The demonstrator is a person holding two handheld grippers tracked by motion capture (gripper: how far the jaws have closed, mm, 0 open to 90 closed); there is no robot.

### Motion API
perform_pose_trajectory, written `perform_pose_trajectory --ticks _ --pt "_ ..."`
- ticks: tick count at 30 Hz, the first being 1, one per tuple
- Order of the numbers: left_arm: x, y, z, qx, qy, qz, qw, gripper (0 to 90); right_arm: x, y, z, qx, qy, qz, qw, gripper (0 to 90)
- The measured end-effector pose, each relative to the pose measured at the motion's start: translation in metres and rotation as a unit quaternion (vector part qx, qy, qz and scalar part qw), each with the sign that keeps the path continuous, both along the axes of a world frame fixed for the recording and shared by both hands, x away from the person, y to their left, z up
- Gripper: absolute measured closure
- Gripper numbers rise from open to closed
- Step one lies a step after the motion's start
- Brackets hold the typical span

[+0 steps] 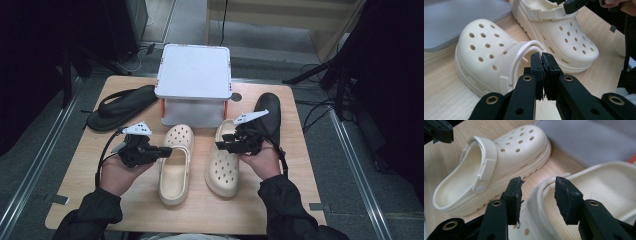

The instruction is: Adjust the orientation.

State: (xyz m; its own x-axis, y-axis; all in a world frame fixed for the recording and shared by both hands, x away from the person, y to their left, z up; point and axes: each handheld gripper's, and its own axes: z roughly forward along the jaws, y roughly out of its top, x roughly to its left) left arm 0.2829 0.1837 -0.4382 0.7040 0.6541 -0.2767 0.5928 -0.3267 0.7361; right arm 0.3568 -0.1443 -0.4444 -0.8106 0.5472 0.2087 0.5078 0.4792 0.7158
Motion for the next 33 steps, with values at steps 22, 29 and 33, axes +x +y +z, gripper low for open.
perform_pose_trajectory --ticks 22,29,33 --pt "-0.005 -0.084 -0.008 -0.018 0.017 -0.011 0.9996 90.0 0.018 -0.04 -0.008 -0.018 0.006 -0.03 0.9994 90.0" --pt "-0.01 -0.12 -0.015 -0.005 0.015 -0.032 0.9994 90.0 0.021 -0.036 -0.015 -0.031 0.007 -0.025 0.9992 90.0" --pt "-0.013 -0.133 -0.023 0.008 0.025 -0.049 0.9985 90.0 0.022 -0.033 -0.019 -0.038 0.011 -0.025 0.9989 90.0"
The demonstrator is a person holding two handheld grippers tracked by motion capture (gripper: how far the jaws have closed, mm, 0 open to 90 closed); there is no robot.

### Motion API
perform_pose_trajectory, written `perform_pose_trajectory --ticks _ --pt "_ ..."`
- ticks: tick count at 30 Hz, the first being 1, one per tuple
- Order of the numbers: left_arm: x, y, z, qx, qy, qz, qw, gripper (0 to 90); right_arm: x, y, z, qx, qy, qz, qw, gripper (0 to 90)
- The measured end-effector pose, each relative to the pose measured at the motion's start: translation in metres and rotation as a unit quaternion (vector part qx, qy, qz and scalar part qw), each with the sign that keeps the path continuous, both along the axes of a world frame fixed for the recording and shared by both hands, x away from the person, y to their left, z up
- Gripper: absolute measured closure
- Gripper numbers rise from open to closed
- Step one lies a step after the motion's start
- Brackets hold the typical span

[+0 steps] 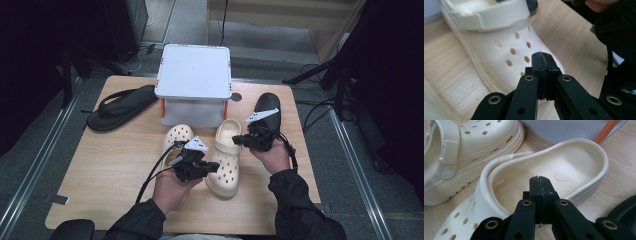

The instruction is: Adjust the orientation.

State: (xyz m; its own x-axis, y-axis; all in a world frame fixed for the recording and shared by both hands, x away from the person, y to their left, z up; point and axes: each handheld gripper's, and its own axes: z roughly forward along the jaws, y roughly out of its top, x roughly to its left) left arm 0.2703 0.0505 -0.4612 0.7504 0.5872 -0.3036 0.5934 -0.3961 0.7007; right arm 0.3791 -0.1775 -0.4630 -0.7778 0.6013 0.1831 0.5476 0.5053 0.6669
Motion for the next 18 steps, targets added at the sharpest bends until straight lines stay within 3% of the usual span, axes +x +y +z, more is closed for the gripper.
perform_pose_trajectory --ticks 5,10,12,14,18 --pt "-0.001 -0.009 -0.008 0.006 -0.006 -0.003 1.0 90.0 -0.001 0.005 -0.004 -0.011 -0.003 0.006 0.9999 90.0" --pt "0.001 -0.015 -0.024 0.035 -0.003 -0.009 0.9993 90.0 -0.003 0.007 -0.005 -0.009 -0.005 0.004 0.9999 90.0" --pt "0.001 -0.015 -0.024 0.031 -0.004 -0.006 0.9995 90.0 -0.004 0.005 -0.006 -0.003 -0.007 0.001 1.0 90.0" --pt "0.001 -0.015 -0.023 0.046 -0.014 -0.009 0.9988 90.0 -0.004 0.004 -0.006 0.002 -0.003 -0.002 1.0 90.0" --pt "0.002 -0.011 -0.021 0.056 -0.024 -0.001 0.9981 90.0 -0.009 0.004 -0.008 -0.006 0.005 0.0 1.0 90.0"
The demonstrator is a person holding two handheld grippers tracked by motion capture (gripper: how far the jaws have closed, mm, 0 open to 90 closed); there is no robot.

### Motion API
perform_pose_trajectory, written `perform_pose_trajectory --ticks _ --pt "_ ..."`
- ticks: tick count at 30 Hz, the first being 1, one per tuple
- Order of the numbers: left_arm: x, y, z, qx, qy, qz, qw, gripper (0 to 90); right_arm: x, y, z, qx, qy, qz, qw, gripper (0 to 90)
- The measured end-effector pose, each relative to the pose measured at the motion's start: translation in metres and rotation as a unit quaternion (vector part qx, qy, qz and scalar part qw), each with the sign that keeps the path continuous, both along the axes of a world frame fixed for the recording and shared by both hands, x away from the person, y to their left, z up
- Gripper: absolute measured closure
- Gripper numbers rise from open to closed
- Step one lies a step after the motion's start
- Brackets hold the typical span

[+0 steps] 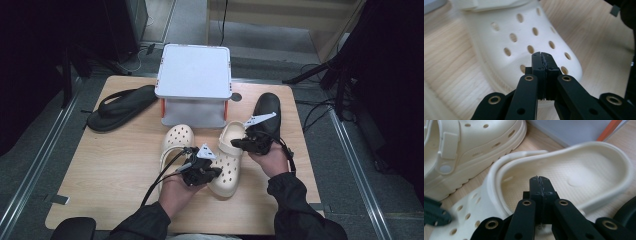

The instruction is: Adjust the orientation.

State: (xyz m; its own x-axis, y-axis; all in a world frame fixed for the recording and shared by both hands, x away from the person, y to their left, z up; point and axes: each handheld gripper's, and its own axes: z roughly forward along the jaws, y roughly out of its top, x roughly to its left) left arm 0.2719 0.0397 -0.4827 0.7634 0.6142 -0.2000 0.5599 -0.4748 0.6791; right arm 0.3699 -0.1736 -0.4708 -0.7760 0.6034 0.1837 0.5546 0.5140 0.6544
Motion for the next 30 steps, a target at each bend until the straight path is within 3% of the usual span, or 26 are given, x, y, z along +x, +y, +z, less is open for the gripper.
perform_pose_trajectory --ticks 4,18,21,24,30 --pt "0.002 0.002 0.0 0.001 0.007 0.001 1.0 90.0 -0.007 0.001 0.001 -0.013 -0.009 0.005 0.9999 90.0" --pt "0.005 0.009 0.0 0.007 0.009 0.006 0.9999 90.0 -0.018 -0.002 0.001 0.003 0.001 -0.003 1.0 90.0" --pt "0.006 0.01 0.001 0.005 0.01 0.008 0.9999 90.0 -0.022 0.0 0.002 -0.001 -0.008 -0.001 1.0 90.0" --pt "0.001 0.008 0.008 -0.029 0.017 -0.003 0.9994 90.0 -0.023 0.002 0.001 -0.009 -0.014 -0.003 0.9999 90.0" --pt "-0.02 -0.013 0.01 -0.025 0.007 -0.041 0.9988 90.0 -0.023 -0.001 0.006 -0.026 -0.031 -0.004 0.9992 88.6"
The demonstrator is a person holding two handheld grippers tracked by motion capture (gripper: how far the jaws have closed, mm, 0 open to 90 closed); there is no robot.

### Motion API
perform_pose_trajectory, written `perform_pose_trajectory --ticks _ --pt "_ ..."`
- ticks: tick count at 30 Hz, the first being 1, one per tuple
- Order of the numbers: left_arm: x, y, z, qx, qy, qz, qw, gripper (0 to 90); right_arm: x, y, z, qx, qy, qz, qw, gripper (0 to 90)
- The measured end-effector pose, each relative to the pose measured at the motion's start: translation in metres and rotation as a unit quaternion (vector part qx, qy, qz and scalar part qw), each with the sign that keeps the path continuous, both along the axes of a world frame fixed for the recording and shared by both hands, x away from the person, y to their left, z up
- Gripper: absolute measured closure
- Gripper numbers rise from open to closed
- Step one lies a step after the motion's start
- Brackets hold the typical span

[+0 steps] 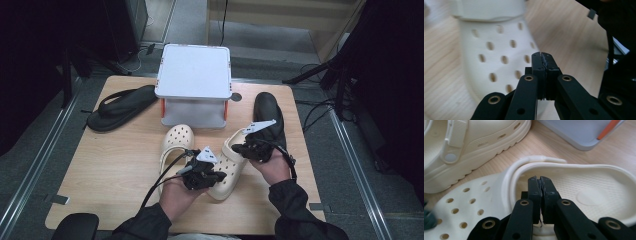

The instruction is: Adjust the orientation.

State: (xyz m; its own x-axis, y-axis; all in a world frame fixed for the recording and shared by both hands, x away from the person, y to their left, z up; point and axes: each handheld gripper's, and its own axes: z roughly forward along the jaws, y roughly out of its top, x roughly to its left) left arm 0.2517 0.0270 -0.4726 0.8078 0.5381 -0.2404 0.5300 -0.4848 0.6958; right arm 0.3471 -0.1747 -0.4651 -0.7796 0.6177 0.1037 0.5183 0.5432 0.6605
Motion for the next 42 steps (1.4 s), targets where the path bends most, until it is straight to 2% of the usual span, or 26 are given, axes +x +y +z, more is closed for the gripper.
perform_pose_trajectory --ticks 1,4,6,7,9,13,15,17,21,27,30,33,36,42 --pt "-0.002 -0.002 -0.001 0.0 0.0 -0.001 1.0 90.0 0.0 -0.004 0.002 0.001 -0.004 -0.003 1.0 89.0" --pt "-0.005 -0.007 -0.004 0.007 -0.001 -0.01 0.9999 90.0 -0.001 -0.01 0.003 0.003 0.005 -0.006 1.0 90.0" --pt "-0.004 -0.008 -0.008 0.018 0.001 -0.014 0.9997 90.0 -0.003 -0.009 0.0 0.004 0.009 -0.005 0.9999 90.0" --pt "-0.004 -0.007 -0.009 0.012 0.003 -0.01 0.9999 90.0 -0.005 -0.009 -0.002 0.007 0.006 -0.007 0.9999 90.0" --pt "-0.003 -0.006 -0.009 0.016 0.002 -0.012 0.9998 90.0 -0.006 -0.006 -0.002 0.006 0.008 -0.009 0.9999 90.0" --pt "-0.004 -0.001 -0.008 0.039 -0.016 0.0 0.9991 90.0 -0.01 -0.001 -0.005 0.004 0.018 -0.001 0.9998 90.0" --pt "-0.002 0.004 -0.007 0.035 -0.004 0.004 0.9994 90.0 -0.013 0.001 -0.005 0.01 0.022 0.001 0.9997 90.0" --pt "-0.003 0.006 -0.008 0.035 -0.004 0.004 0.9994 90.0 -0.017 0.002 -0.004 0.007 0.019 -0.002 0.9998 90.0" --pt "-0.002 0.007 -0.008 0.038 -0.005 0.005 0.9992 90.0 -0.025 -0.003 -0.004 0.016 0.029 -0.017 0.9993 90.0" --pt "0.007 0.013 -0.006 0.043 -0.009 0.016 0.9989 90.0 -0.042 -0.012 -0.006 -0.001 0.036 -0.027 0.999 90.0" --pt "0.011 0.014 -0.005 0.044 -0.009 0.022 0.9987 90.0 -0.05 -0.014 -0.007 -0.011 0.038 -0.022 0.999 90.0" --pt "0.014 0.015 -0.004 0.05 -0.009 0.024 0.9984 90.0 -0.058 -0.016 -0.009 -0.009 0.048 -0.02 0.9986 90.0" --pt "0.017 0.014 -0.004 0.054 -0.011 0.028 0.9981 90.0 -0.065 -0.015 -0.01 -0.012 0.049 -0.015 0.9986 90.0" --pt "0.03 0.017 -0.002 0.06 -0.01 0.039 0.9974 90.0 -0.075 -0.01 -0.01 -0.01 0.056 0.007 0.9984 90.0"
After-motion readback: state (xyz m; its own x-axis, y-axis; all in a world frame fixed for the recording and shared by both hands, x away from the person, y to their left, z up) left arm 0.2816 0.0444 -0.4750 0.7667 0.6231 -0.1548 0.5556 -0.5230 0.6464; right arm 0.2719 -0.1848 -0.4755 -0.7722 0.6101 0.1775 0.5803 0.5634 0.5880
